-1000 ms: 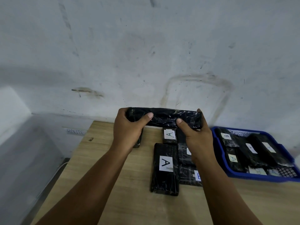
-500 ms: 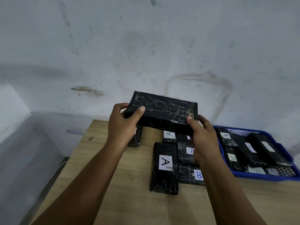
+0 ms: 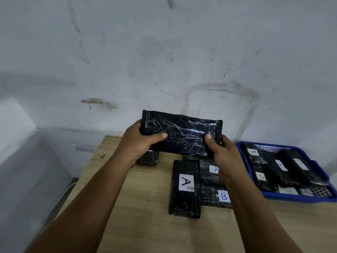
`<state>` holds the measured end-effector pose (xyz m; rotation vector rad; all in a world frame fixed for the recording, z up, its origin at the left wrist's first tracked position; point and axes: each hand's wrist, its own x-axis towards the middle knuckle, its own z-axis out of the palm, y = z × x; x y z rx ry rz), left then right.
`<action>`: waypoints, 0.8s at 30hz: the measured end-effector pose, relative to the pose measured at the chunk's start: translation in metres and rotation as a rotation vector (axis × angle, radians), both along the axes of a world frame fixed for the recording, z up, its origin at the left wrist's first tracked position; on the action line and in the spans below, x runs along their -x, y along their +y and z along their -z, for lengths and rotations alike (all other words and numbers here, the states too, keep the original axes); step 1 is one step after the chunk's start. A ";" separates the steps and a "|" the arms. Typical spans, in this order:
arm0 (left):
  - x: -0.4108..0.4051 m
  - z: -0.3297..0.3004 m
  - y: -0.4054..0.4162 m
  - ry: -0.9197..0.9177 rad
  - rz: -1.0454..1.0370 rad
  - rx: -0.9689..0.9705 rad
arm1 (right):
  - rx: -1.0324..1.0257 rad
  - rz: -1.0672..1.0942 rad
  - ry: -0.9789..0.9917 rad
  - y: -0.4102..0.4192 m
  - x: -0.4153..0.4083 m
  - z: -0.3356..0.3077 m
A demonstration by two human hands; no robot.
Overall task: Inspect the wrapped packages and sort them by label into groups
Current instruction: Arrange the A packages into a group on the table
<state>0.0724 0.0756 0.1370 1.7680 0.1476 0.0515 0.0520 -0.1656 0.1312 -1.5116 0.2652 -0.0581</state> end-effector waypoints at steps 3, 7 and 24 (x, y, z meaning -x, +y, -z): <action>-0.001 0.003 -0.006 -0.057 -0.047 -0.093 | 0.065 -0.020 -0.012 0.002 0.001 0.002; 0.005 0.008 -0.012 -0.124 -0.138 -0.248 | 0.159 -0.019 -0.050 0.008 0.004 0.002; 0.003 0.001 0.001 -0.246 -0.073 -0.246 | -0.055 0.072 0.058 0.007 0.008 -0.008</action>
